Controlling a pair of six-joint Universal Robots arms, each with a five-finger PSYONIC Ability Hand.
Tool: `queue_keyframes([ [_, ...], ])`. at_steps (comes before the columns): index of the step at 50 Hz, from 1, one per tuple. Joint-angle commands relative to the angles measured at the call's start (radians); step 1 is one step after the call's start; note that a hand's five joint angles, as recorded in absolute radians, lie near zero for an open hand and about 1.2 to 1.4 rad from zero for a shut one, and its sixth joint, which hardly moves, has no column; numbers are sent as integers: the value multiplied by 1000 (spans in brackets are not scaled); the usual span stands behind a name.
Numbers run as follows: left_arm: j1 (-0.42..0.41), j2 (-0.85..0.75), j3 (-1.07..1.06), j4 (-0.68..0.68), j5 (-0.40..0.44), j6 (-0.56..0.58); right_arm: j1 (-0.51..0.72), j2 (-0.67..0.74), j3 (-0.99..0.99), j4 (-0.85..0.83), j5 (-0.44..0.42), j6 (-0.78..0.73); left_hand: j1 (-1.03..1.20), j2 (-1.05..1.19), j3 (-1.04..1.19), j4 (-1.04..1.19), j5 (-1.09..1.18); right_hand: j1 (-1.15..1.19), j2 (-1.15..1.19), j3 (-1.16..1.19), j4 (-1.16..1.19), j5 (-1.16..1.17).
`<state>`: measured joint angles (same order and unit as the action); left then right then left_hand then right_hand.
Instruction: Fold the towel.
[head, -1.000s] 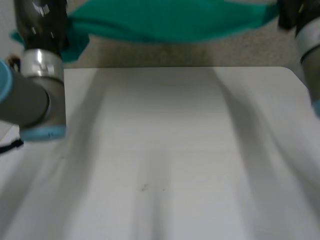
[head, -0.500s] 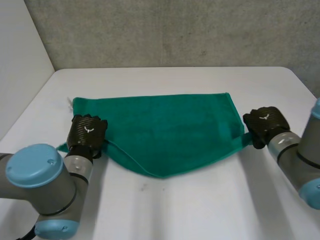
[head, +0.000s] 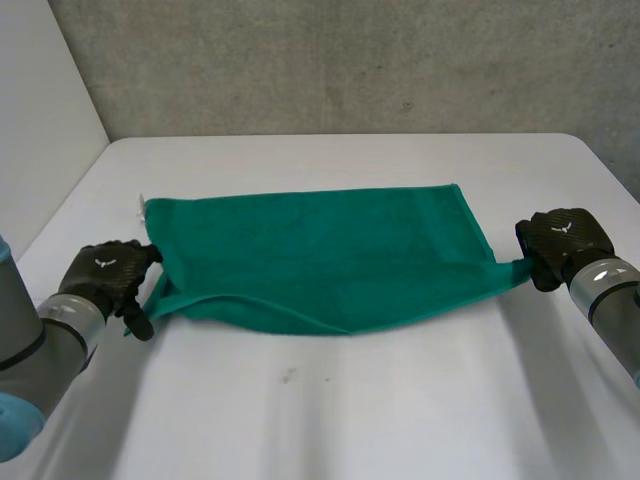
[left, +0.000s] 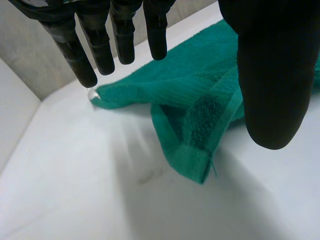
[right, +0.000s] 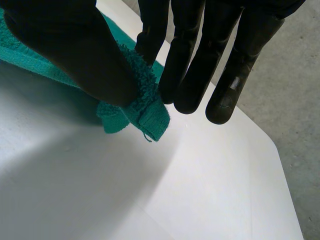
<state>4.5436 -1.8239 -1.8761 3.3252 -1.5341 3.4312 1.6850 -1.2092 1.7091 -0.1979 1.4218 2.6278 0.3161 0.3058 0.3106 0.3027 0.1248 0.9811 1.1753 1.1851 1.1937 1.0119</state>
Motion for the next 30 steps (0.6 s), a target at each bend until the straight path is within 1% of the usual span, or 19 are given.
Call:
queue_keyframes([
  [1, 29, -15, 5, -19, 25, -63, -1, 3, 3, 0, 0, -2, 162, 172, 167, 175, 178, 415, 221, 211, 203, 210],
  [4, 31, -52, 12, -3, 23, -69, -1, 3, 6, 0, 0, 0, 253, 263, 258, 266, 269, 415, 221, 211, 203, 210],
  [5, 31, -80, 24, 14, 22, -69, 1, 3, 6, 0, 0, 0, 320, 330, 325, 333, 336, 415, 221, 211, 203, 210],
  [6, 31, -80, 25, 14, 22, -69, 2, 3, 9, 0, 0, -2, 320, 330, 326, 334, 337, 415, 221, 211, 203, 210],
  [7, 34, -122, 46, 45, 22, -69, 2, 3, 9, 0, 0, -2, 434, 444, 439, 447, 450, 415, 221, 211, 203, 210],
  [8, 34, -123, 46, 45, 22, -69, 2, 3, 9, 0, 0, 0, 435, 445, 440, 448, 451, 415, 221, 211, 203, 210],
  [9, 38, -153, 60, 65, 22, -69, 4, 3, 9, 0, 0, 0, 539, 550, 545, 553, 556, 415, 221, 211, 203, 210],
  [11, 44, -167, 64, 76, 25, -69, 4, 3, 9, 0, 0, 0, 660, 670, 666, 673, 677, 415, 221, 211, 203, 210],
  [12, 44, -167, 64, 76, 25, -69, 4, 3, 9, 0, 0, 0, 661, 671, 666, 674, 677, 415, 221, 211, 203, 210],
  [13, 46, -172, 66, 79, 26, -69, 2, 3, 9, 0, 0, 0, 731, 741, 736, 744, 747, 415, 221, 211, 203, 210],
  [14, 46, -178, 66, 85, 28, -69, 2, 3, 9, 0, 0, 0, 865, 875, 870, 878, 882, 415, 221, 211, 203, 210],
  [15, 45, -180, 65, 86, 29, -66, 2, 3, 9, 0, 0, 0, 1078, 1088, 1083, 1091, 1095, 415, 221, 211, 203, 210],
  [22, 38, -150, 58, 74, 26, -60, 1, -6, 6, 2, 3, -11, 1080, 1090, 1086, 1094, 1097, 415, 221, 211, 203, 210],
  [24, 38, -112, 55, 68, 17, -53, 1, -24, -11, 18, 6, -17, 1080, 1090, 1086, 1094, 1097, 415, 221, 211, 203, 210],
  [25, 40, -79, 52, 63, 14, -52, 1, -24, -11, 18, 6, -17, 1080, 1090, 1086, 1094, 1097, 415, 221, 211, 203, 210],
  [26, 41, 11, 40, 47, 9, -47, -1, -41, -16, 26, 8, -22, 1080, 1090, 1086, 1094, 1097, 415, 221, 211, 203, 210],
  [27, 41, 12, 40, 46, 9, -47, -1, -82, -25, 46, 8, -35, 1080, 1090, 1086, 1094, 1097, 415, 221, 211, 203, 210],
  [29, 51, 209, 25, 5, 3, -46, -4, -171, -42, 110, 8, -86, 1080, 1090, 1086, 1094, 1097, 415, 221, 211, 203, 210],
  [30, 55, 251, 25, -3, 3, -44, -4, -225, -58, 162, 6, -125, 1080, 1090, 1086, 1094, 1097, 415, 221, 211, 203, 210],
])
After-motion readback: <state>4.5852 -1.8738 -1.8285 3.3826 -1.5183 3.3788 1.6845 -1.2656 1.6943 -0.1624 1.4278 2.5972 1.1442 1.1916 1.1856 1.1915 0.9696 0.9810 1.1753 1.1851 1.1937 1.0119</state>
